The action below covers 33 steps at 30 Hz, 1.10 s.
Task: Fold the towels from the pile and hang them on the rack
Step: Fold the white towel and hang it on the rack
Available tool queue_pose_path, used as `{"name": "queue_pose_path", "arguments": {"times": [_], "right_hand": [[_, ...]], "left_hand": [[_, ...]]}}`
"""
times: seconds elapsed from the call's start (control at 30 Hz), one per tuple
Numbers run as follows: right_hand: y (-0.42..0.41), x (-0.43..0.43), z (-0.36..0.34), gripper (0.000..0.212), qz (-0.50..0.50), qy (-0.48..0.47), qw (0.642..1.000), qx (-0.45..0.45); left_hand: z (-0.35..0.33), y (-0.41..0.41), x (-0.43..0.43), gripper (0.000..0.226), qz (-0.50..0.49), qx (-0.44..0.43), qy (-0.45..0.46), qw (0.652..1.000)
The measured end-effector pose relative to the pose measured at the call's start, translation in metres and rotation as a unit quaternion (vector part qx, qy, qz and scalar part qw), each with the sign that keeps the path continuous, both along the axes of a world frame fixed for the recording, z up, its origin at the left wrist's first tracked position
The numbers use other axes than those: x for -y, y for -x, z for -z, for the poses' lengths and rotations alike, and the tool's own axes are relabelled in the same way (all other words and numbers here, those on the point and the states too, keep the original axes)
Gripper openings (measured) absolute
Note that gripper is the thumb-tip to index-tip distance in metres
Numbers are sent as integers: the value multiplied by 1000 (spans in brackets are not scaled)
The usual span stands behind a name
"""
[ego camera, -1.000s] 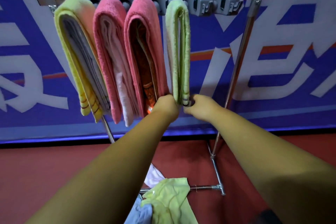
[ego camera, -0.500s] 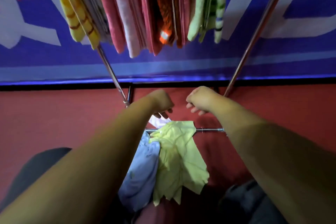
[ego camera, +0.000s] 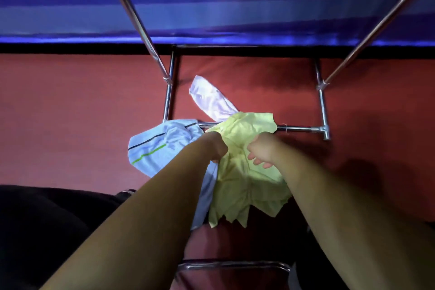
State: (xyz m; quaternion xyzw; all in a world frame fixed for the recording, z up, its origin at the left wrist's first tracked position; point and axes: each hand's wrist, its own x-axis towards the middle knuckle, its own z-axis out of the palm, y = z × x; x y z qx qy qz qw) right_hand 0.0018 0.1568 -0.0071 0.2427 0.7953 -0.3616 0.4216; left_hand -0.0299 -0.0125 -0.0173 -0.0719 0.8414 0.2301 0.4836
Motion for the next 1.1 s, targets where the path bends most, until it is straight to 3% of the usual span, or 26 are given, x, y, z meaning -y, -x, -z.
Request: {"name": "queue_pose_path", "arguments": {"times": [0.2,0.37,0.53,0.63,0.7,0.77,0.8,0.87,0.97,1.03,1.1], "right_hand": [[-11,7,46,24,-94,-42,994,43],[-7,25,57,22,-69,-18,996,59],[-8,42,80,17,-96,-2,994,55],[-11,50,81,19,-124,10,992,19],[-14,50,86,47,-124,35,992,-2],[-15,47,97,90,-120,60,991,-26],[-14,47,96,97,-105,73,991,-38],[-9,51,80,79,-63,99,992,-47],[3,57,61,36,-4,107,991,-79],[10,60,45,33,63,132,985,-94],[16,61,29,36,112,163,975,-104]], "left_hand": [[55,-27,22,44,89,-15,99,991],[81,-35,38,56,95,29,70,993],[90,-39,42,30,93,29,100,990],[91,-35,41,33,30,-19,68,997],[86,-29,38,38,0,-14,-29,999],[75,-23,33,14,-49,12,-80,995],[71,-20,30,13,-95,25,-102,990],[57,-14,24,14,-200,26,-157,967],[42,-1,23,18,-233,-12,-198,952],[24,7,23,12,-264,-42,-213,940],[11,15,24,21,-302,-64,-230,923]]}}
